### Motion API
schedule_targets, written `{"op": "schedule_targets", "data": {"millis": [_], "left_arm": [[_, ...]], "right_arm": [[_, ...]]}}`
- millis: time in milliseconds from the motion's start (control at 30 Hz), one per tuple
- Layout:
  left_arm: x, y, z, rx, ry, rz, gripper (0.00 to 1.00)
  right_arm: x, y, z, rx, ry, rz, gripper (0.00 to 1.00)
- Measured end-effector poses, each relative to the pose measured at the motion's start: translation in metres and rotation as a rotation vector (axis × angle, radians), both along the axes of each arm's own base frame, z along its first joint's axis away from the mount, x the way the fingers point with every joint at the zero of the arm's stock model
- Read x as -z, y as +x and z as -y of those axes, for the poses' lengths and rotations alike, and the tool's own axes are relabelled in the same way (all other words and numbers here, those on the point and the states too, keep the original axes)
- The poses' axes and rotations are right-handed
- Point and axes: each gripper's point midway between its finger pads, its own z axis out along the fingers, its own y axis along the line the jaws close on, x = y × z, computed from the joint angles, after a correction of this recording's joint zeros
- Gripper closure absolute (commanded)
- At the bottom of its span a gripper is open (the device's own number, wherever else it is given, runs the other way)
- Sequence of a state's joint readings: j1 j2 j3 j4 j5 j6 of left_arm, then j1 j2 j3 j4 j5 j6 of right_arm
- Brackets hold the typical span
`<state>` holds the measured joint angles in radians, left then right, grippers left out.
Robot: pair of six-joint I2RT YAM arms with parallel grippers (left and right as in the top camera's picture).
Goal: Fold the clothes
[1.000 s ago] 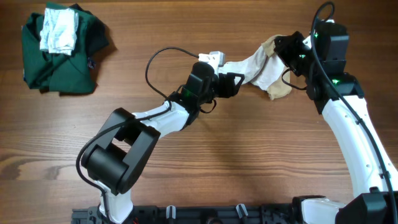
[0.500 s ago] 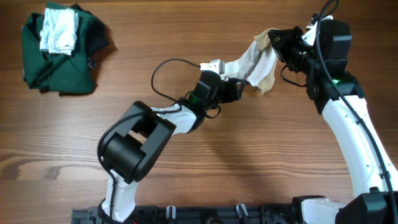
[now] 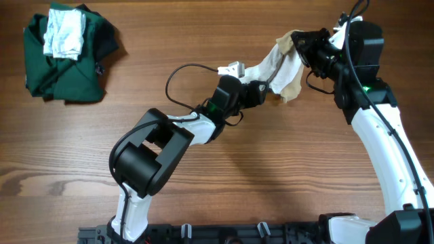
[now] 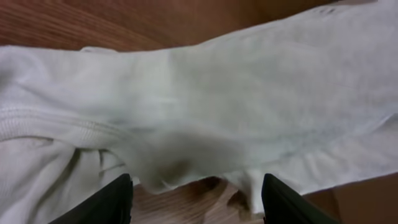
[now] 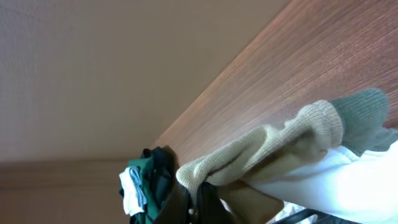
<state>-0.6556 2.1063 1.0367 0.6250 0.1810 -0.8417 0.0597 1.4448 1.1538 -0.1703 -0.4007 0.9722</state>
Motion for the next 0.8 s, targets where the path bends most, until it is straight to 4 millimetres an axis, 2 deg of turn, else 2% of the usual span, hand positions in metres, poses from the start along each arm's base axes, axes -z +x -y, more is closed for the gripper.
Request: {"op": "schedule_targets", "data": {"millis": [200,467,800], "left_arm": [[0.003,0.000,0.000,-0.023,-0.025,-0.038,0.36],[0.022,0.005,0.001,-0.073,-0.079,-0.096,0.36],[-0.001,0.020,0.013,-0.078,-0.134,-0.063,0.35]], "right_arm": [[0.000,0.000,-0.001,-0.002,0.013,-0.004,0.96],[-0.005,0.000,-0.005,-0.020,0.026,0.011,0.96],[0.000,-0.003,-0.006,-0.028,0.028,-0.015,0.96]]}}
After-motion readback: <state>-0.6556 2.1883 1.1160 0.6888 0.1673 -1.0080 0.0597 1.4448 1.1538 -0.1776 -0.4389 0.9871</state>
